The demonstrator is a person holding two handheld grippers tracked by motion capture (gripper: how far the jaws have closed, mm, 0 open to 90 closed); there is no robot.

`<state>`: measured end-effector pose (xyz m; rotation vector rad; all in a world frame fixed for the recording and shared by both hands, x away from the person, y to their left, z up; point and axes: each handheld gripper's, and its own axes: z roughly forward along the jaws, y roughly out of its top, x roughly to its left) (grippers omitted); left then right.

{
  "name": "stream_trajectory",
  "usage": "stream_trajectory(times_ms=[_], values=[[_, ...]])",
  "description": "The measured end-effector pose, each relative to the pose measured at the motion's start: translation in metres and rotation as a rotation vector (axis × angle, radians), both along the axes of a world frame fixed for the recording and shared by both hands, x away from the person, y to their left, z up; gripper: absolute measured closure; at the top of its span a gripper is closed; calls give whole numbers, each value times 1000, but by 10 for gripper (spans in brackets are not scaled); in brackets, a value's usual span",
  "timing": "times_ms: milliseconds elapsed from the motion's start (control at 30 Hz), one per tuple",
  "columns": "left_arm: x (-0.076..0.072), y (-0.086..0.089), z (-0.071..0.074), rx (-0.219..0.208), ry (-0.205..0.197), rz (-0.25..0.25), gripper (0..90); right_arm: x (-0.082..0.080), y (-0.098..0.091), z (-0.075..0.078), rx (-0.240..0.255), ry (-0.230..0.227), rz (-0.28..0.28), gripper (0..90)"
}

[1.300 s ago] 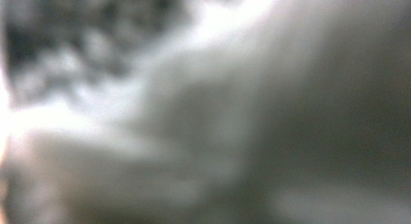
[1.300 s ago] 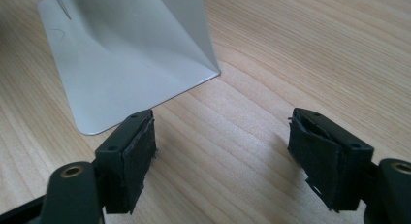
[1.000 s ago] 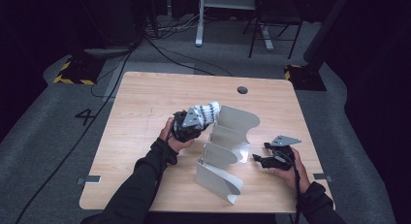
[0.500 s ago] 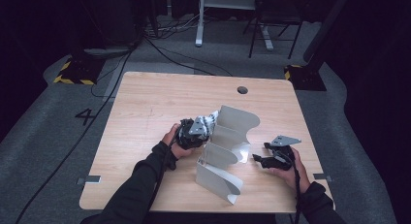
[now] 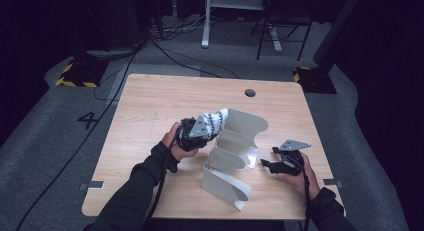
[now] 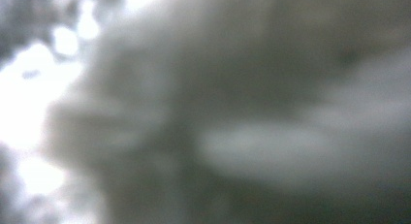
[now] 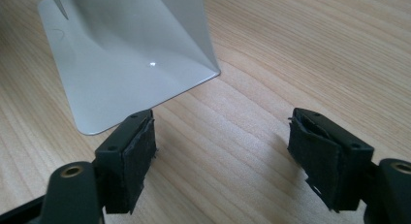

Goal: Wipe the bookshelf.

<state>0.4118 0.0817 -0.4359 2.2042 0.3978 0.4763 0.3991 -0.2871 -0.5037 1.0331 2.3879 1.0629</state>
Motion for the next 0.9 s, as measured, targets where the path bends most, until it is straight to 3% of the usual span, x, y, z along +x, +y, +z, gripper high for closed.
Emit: stream_trajectory(times_ms=[133, 233, 400, 467, 667, 767, 833, 900], values=[[-10, 4, -15, 17, 42, -28, 756, 0, 0, 0, 0, 0, 0, 259], [-19, 5, -27, 40, 96, -62, 756, 0, 0, 0, 0, 0, 0, 259], [-33, 8, -34, 71, 124, -98, 753, 0, 0, 0, 0, 0, -1, 259], [-34, 8, -30, 67, 106, -99, 753, 0, 0, 0, -1, 1, -2, 258], [-33, 16, 6, -46, 17, -69, 752, 0, 0, 0, -1, 1, -1, 258], [-35, 18, 19, -75, -24, -62, 754, 0, 0, 0, -1, 1, -1, 258], [-40, 17, 22, -56, -43, -61, 754, 0, 0, 0, 0, 1, -3, 258], [-45, 17, 18, -37, -37, -70, 755, 0, 0, 0, 0, 0, -2, 258]])
